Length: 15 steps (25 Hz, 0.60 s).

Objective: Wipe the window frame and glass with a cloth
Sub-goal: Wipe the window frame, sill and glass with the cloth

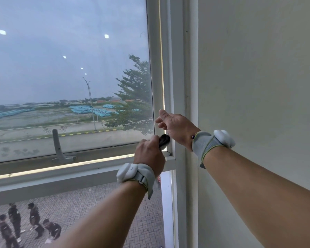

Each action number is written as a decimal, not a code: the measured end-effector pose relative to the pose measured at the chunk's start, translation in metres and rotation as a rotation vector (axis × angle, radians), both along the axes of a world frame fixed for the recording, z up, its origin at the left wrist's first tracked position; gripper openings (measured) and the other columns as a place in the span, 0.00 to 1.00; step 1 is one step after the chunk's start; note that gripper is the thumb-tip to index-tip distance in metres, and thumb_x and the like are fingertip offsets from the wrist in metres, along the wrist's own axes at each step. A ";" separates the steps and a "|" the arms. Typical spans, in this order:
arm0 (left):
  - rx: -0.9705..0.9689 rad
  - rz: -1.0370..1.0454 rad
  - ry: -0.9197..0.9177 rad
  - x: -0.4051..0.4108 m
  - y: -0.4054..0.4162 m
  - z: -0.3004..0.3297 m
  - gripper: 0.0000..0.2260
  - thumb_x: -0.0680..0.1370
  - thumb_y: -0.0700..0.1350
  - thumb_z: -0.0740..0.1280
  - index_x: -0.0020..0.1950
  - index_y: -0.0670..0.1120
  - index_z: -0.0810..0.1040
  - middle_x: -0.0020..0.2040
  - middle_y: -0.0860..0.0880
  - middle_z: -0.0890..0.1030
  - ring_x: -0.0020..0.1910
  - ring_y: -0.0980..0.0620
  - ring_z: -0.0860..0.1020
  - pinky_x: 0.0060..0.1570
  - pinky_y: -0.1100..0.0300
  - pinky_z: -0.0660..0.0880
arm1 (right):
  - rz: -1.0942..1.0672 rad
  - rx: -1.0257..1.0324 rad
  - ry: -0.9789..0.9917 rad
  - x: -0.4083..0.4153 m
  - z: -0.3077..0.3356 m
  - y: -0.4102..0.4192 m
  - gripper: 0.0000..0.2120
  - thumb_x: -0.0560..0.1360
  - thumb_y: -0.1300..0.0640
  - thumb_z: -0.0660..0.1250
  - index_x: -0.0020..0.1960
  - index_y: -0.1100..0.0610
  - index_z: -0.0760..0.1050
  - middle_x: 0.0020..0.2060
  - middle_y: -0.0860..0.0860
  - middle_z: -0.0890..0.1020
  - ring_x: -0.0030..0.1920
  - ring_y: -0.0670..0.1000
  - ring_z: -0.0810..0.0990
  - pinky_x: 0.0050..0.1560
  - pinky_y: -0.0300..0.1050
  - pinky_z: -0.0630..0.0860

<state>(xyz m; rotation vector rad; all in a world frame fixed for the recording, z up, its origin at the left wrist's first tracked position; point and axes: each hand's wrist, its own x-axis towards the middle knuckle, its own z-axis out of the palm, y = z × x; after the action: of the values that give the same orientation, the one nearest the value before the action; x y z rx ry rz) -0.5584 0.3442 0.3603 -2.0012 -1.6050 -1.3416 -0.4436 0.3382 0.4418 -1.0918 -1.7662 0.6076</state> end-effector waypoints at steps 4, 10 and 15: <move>-0.060 -0.030 0.128 0.012 0.007 -0.023 0.09 0.74 0.38 0.61 0.52 0.41 0.76 0.44 0.38 0.81 0.48 0.38 0.76 0.43 0.53 0.70 | 0.007 0.006 -0.047 0.000 -0.001 0.000 0.26 0.79 0.37 0.51 0.54 0.54 0.80 0.50 0.50 0.82 0.55 0.52 0.79 0.64 0.50 0.72; -0.101 -0.103 0.111 0.021 0.003 -0.038 0.12 0.75 0.43 0.59 0.55 0.45 0.77 0.47 0.44 0.82 0.51 0.42 0.76 0.47 0.54 0.69 | 0.032 -0.016 -0.024 -0.006 -0.008 0.000 0.25 0.80 0.38 0.51 0.56 0.54 0.79 0.51 0.49 0.81 0.55 0.49 0.78 0.61 0.46 0.72; -0.248 -0.194 -0.310 0.015 -0.039 -0.058 0.09 0.76 0.41 0.63 0.53 0.50 0.79 0.44 0.49 0.81 0.43 0.50 0.78 0.42 0.63 0.74 | -0.120 0.121 -0.037 -0.007 -0.028 -0.011 0.19 0.78 0.40 0.58 0.58 0.51 0.77 0.54 0.48 0.79 0.55 0.49 0.76 0.58 0.42 0.71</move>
<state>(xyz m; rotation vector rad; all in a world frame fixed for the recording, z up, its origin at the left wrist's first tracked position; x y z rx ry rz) -0.5435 0.3055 0.3024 -2.2280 -1.8260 -1.6657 -0.4509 0.3272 0.4137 -1.1217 -1.7321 0.4046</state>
